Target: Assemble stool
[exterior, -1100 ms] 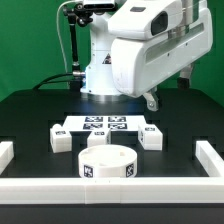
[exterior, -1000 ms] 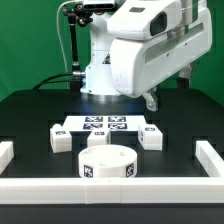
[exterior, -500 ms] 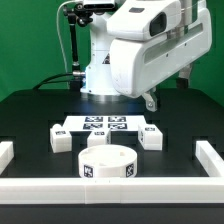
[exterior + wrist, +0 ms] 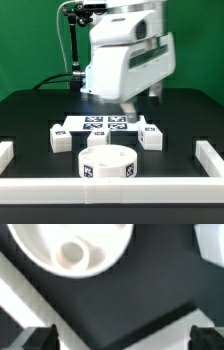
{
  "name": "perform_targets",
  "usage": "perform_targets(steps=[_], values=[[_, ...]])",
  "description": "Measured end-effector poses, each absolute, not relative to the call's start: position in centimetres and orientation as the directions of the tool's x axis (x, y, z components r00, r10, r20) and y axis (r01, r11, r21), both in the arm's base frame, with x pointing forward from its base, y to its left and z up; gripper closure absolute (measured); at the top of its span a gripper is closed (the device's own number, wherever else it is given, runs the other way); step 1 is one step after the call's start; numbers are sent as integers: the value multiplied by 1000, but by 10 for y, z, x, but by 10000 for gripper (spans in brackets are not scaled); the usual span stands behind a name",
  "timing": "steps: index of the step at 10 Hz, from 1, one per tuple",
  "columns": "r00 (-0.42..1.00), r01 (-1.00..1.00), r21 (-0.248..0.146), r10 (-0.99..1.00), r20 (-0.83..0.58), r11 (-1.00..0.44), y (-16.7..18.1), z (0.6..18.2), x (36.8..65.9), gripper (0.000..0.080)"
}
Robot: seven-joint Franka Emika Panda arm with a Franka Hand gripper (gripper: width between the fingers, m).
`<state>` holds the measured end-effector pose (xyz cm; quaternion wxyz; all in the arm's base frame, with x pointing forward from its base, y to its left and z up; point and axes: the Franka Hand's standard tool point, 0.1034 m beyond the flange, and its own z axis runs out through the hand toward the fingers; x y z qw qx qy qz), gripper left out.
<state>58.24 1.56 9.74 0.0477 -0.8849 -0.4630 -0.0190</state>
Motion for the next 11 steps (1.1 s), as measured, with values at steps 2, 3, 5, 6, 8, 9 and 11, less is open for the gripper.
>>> perform_targets(steps=[2, 3, 5, 6, 8, 9, 11], values=[[577, 817, -66, 813, 78, -573, 17, 98, 583, 150], [578, 816, -67, 812, 77, -574, 16, 97, 583, 150], [568, 823, -66, 819, 76, -565, 14, 93, 582, 150], [553, 833, -55, 829, 78, -551, 9, 85, 575, 150], [506, 862, -46, 859, 79, -504, 2, 71, 561, 150], [494, 870, -42, 866, 80, -492, 0, 64, 560, 150], [493, 870, -42, 866, 80, -491, -3, 51, 558, 150]])
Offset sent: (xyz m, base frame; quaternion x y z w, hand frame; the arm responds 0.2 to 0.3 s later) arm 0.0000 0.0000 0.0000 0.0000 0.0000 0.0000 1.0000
